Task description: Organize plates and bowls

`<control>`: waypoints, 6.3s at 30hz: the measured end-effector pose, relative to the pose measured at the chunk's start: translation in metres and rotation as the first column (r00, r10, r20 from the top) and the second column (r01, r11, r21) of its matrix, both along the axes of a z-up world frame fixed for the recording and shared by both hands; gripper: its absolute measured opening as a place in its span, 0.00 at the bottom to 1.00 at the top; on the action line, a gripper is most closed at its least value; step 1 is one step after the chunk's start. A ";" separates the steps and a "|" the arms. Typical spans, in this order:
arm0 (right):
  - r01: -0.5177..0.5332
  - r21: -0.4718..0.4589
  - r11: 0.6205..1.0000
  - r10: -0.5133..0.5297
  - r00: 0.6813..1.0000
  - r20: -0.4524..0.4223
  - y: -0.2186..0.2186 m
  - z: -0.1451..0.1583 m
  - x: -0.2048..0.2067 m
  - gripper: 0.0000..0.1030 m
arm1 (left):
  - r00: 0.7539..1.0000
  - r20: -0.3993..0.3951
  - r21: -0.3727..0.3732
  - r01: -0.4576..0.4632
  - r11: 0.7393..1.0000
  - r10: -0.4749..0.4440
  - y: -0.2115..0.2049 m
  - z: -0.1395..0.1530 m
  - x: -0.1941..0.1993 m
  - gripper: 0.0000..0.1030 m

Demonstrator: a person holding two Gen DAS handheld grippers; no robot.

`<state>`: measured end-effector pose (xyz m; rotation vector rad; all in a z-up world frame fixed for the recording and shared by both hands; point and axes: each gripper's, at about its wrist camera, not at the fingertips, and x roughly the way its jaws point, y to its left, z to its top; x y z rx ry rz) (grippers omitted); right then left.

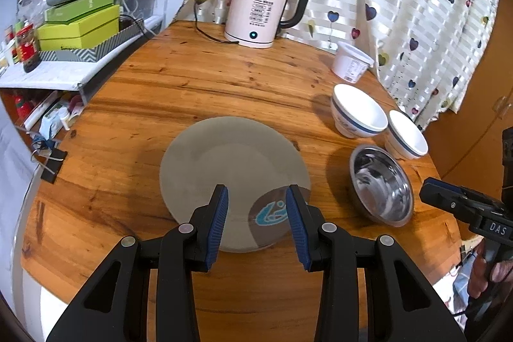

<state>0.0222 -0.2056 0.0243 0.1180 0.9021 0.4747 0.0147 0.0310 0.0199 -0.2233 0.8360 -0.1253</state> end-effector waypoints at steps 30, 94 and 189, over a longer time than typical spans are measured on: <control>0.083 -0.002 0.997 -0.083 0.996 -0.008 -0.023 0.003 0.019 0.46 | 0.994 -0.020 -0.007 0.108 0.994 -0.108 -0.035 0.009 0.033 0.38; 0.314 0.178 0.932 -0.283 0.942 -0.182 -0.056 -0.042 0.139 0.24 | 0.947 -0.164 -0.134 0.256 0.957 -0.276 -0.123 -0.020 0.199 0.22; 0.308 0.119 0.944 -0.286 0.943 -0.172 -0.048 -0.012 0.023 0.21 | 0.952 -0.153 -0.061 0.259 0.964 -0.265 -0.130 -0.005 0.076 0.22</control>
